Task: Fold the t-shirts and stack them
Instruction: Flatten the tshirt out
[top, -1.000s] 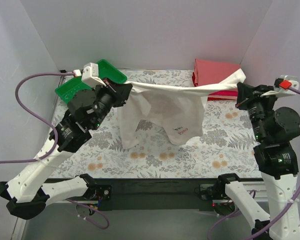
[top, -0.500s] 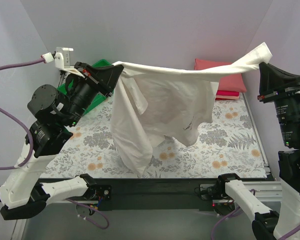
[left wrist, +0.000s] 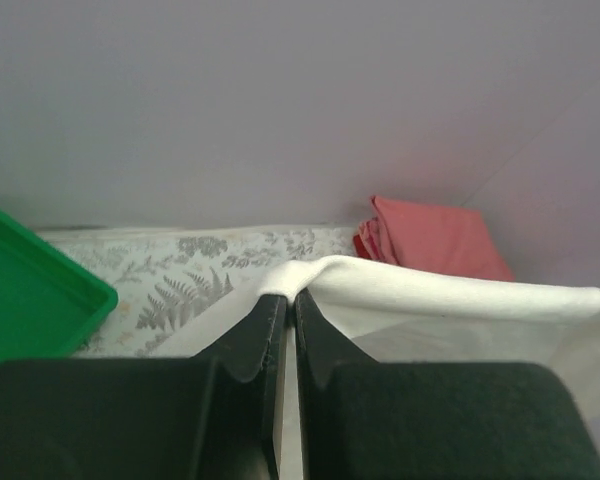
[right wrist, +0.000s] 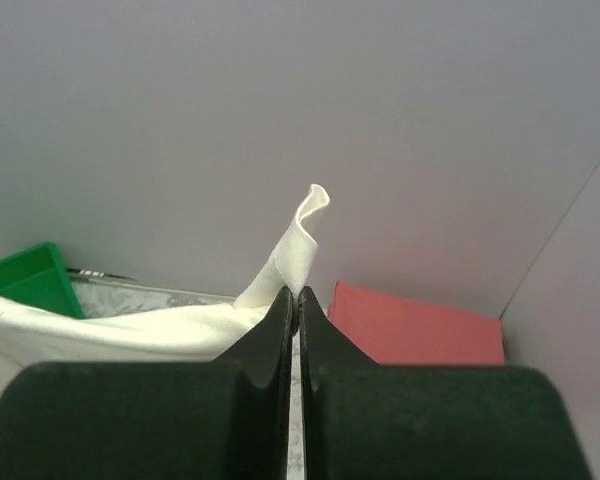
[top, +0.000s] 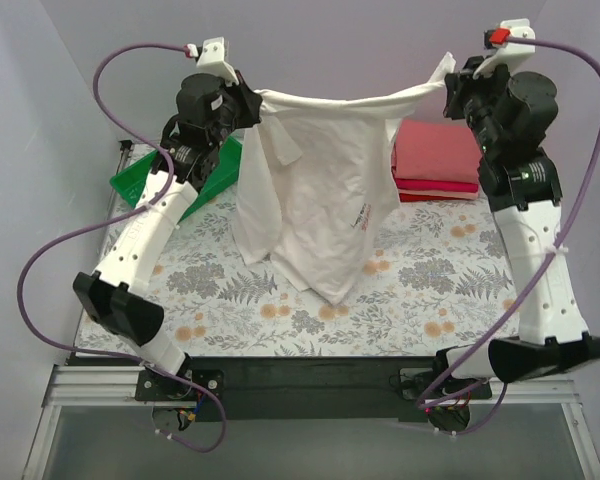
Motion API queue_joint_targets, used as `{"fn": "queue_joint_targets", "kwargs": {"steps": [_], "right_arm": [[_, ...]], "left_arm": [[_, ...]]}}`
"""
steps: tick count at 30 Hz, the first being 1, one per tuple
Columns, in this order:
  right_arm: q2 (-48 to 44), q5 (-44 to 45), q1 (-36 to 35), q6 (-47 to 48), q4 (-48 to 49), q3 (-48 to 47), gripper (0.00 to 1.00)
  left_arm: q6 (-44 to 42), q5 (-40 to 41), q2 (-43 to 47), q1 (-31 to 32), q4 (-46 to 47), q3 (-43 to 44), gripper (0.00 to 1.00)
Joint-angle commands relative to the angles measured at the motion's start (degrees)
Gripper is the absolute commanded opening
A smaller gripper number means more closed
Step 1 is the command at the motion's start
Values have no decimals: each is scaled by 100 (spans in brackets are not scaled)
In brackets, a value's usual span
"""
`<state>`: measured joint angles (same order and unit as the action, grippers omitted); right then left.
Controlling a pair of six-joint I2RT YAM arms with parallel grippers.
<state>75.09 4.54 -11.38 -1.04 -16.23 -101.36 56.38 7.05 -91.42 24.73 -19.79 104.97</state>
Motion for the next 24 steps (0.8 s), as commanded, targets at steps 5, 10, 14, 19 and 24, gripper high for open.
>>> {"fn": "queue_joint_targets", "kwargs": {"steps": [5, 10, 14, 19, 24], "right_arm": [[-142, 417, 21, 429, 797, -1335, 1], [-1179, 566, 21, 639, 797, 763, 1], [-2515, 803, 21, 395, 657, 3109, 1], [-3675, 1153, 30, -457, 200, 5184, 1], [-3976, 1427, 30, -757, -319, 5891, 10]], "left_arm": [[-672, -870, 159, -179, -14, 2116, 0], [-1024, -1555, 1300, -179, -52, -33, 0], [-534, -2348, 2013, -170, 81, -2371, 1], [610, -2963, 2277, -153, 388, -4717, 11], [1567, -2536, 2611, -65, 397, -5539, 66]]}}
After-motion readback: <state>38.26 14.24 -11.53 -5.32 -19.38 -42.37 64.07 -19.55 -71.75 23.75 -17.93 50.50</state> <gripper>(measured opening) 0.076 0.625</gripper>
